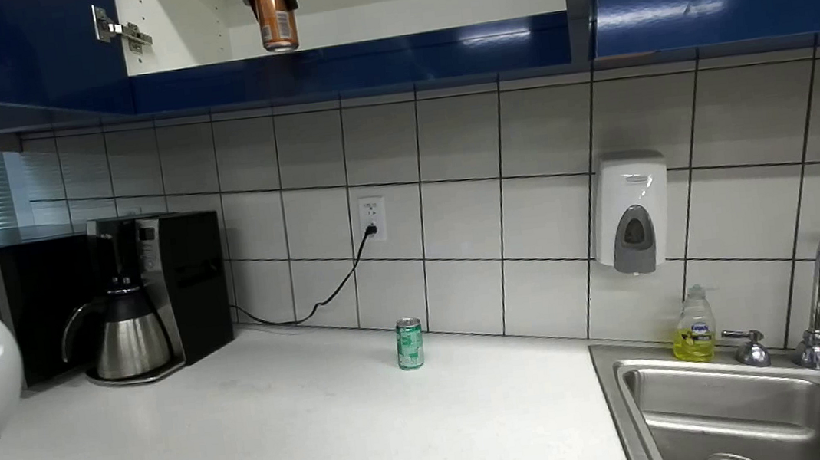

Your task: Put the orange soda can in the open shelf

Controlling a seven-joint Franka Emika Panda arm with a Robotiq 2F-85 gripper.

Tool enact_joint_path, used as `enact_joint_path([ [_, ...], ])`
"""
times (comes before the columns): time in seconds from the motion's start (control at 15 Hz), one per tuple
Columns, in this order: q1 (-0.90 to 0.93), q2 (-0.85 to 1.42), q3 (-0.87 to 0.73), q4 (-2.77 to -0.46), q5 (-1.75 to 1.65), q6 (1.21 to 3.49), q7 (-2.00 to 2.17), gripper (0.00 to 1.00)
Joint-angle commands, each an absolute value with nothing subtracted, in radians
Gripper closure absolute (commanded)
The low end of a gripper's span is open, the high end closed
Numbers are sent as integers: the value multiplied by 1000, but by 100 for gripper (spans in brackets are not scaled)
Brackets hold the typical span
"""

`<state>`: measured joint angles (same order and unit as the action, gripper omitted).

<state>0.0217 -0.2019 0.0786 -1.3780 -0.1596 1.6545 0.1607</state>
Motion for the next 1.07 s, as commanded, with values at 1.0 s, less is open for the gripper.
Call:
enact_joint_path([
  [1.0,22,128,52,-881,-179,1463,205,61],
])
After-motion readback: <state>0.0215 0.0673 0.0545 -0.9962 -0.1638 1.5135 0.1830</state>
